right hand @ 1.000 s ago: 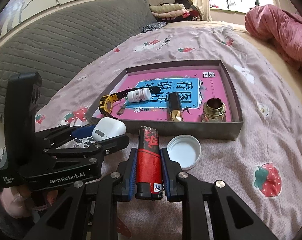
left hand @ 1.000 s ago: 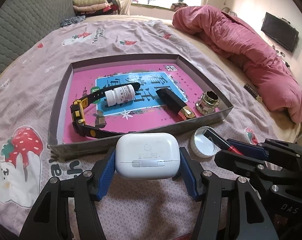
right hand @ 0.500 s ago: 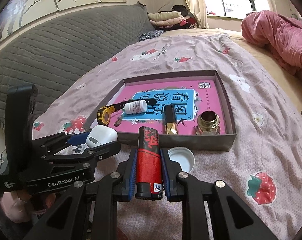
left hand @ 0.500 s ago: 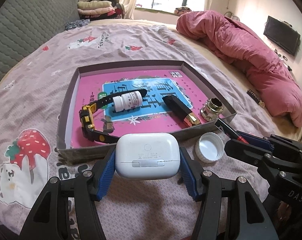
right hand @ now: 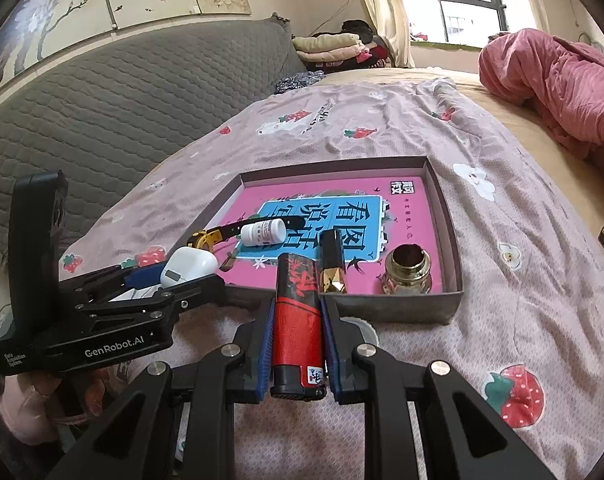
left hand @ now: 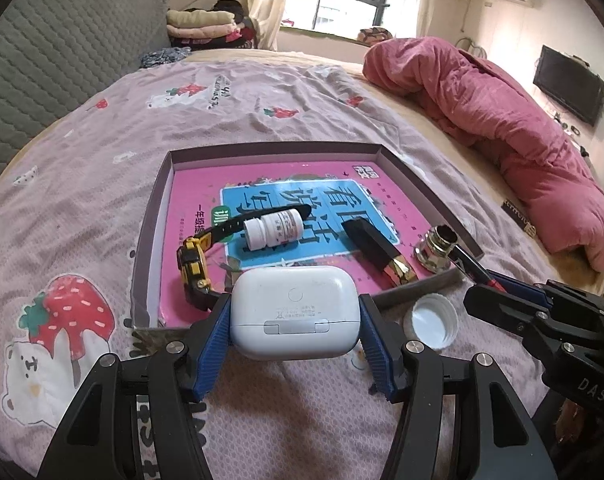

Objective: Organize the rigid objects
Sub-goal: 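Lift the earbud case with the left tool while the right tool lifts the lighter toward the tray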

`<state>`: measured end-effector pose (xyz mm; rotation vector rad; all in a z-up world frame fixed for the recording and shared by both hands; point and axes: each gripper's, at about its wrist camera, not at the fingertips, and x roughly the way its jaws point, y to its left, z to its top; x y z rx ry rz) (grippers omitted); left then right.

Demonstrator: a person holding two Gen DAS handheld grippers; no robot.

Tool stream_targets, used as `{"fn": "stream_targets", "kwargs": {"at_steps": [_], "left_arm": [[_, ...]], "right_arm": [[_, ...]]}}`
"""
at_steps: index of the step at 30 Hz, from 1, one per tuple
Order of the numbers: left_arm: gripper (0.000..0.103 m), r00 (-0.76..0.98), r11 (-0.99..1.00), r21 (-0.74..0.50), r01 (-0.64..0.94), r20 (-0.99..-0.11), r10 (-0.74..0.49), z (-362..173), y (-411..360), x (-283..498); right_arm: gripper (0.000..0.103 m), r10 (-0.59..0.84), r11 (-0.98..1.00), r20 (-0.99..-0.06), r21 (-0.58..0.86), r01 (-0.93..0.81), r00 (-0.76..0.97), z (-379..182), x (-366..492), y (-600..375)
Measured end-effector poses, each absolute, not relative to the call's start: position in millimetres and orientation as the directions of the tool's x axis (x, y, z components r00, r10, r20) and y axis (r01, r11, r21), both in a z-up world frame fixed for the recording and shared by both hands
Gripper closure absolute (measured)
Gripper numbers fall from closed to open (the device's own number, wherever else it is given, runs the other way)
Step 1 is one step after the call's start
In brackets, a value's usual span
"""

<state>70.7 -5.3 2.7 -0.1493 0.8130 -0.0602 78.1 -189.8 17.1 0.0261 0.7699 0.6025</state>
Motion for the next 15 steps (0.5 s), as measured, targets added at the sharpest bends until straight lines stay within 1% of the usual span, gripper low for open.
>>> {"fn": "stream_targets", "kwargs": {"at_steps": [15], "left_arm": [[0.041, 0.692, 0.989, -0.150, -0.008, -0.715, -0.103, -3, -4, 87]], "right_arm": [[0.081, 0.513, 0.842, -0.626, 0.232, -0.488, 0.587, 18, 98, -189]]}}
